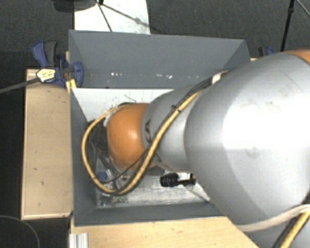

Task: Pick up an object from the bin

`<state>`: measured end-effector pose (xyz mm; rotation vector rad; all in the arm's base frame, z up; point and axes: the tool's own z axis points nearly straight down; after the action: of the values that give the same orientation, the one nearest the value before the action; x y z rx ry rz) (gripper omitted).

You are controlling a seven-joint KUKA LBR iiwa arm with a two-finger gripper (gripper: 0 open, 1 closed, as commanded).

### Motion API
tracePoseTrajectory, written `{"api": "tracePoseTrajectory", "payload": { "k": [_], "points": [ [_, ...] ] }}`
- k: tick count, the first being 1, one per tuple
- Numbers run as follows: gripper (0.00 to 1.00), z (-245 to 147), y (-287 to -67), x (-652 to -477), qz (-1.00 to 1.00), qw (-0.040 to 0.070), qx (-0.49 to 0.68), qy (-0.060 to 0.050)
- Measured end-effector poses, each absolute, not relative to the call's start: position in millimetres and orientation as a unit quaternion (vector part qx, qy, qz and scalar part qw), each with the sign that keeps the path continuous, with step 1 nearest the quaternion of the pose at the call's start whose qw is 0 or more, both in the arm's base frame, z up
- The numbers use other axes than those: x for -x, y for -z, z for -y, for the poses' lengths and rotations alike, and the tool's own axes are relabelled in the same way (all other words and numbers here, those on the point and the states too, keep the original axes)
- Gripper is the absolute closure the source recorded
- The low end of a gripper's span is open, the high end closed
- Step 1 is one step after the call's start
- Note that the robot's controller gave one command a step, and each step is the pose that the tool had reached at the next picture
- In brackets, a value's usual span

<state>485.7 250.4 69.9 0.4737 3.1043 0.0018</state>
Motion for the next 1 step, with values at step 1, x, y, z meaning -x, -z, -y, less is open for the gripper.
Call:
{"api": "tracePoseTrajectory", "payload": {
  "k": [1],
  "points": [
    [1.00,-250.2,-72.6,-487.2,-0.988,0.002,-0.155,-0.002]
  ]
}}
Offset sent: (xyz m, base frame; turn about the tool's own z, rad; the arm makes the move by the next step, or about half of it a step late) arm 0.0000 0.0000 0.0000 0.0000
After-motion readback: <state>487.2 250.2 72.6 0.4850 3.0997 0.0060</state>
